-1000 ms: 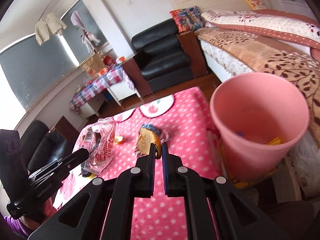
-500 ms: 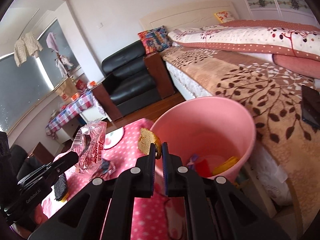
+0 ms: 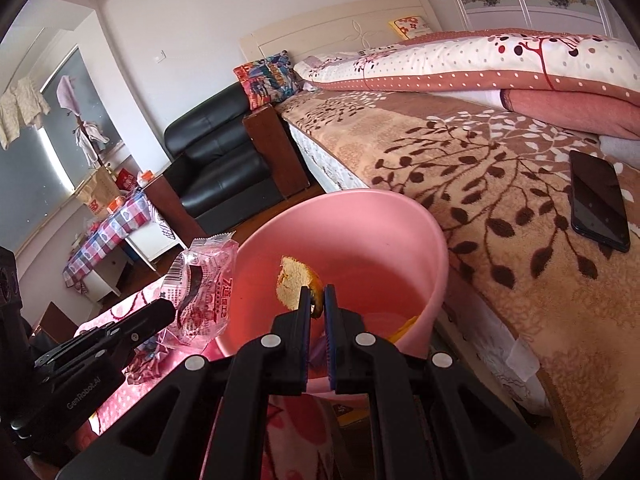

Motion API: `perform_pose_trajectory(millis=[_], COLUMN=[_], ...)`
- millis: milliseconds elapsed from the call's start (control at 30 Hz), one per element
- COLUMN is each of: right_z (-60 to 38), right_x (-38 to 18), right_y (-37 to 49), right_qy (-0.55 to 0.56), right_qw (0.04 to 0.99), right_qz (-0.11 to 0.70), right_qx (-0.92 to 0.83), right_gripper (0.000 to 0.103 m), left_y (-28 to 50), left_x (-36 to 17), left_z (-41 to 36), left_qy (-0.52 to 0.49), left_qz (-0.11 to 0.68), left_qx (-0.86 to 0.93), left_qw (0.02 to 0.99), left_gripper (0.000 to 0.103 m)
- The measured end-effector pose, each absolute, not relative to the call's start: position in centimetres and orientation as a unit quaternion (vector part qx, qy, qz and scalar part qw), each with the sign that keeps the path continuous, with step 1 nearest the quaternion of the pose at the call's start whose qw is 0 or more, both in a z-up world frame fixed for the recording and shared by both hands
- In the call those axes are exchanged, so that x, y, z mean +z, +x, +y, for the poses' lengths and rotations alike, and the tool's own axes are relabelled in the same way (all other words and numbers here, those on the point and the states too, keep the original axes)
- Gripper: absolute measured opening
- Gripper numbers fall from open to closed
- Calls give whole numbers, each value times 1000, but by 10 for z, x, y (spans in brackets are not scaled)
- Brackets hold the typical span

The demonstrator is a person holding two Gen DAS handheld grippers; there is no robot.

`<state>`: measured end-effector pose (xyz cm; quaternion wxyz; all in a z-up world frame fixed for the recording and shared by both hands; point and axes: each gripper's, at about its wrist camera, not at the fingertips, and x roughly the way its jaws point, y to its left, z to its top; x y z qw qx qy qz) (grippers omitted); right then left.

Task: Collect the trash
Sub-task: 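Carry the plastic bag and bread crust over the pink bucket and open both tools, then move both open tools back over the table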

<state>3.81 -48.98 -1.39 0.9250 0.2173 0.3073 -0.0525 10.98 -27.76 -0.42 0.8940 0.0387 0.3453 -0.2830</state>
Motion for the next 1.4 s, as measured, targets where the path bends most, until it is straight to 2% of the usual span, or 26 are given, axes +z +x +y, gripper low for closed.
perform_pose_trajectory(millis=[233,400,500,533,667,933,1400], right_z=[-496,-498,-497,-496,-495,-482,-426], right_x=[-24,-26,-25,-24,-22,-12,6], right_y=[41,42,41,40,38,30,14], right_qy=[220,220,220,220,217,214,193], right_qw=[921,921,921,922,923,927,931], right_qz=[315,317,315,314,312,306,308], right_qx=[-60,-61,-62,-62,-62,-47,6], right_gripper=[7,8,19,24,30,32,33], left_y=[118,120,120,119,116,102,72], left_x=[-17,-17,-16,-15,-11,5,15], left_z=[-286,-289,-290,-290,-289,-277,-220], left_qy=[34,25,19,18,22,35,39], left_qz=[358,357,361,361,353,325,320], left_qx=[-277,-285,-288,-289,-287,-282,-233], left_qw=[891,889,887,887,890,902,917], left_gripper=[6,18,30,31,31,31,31])
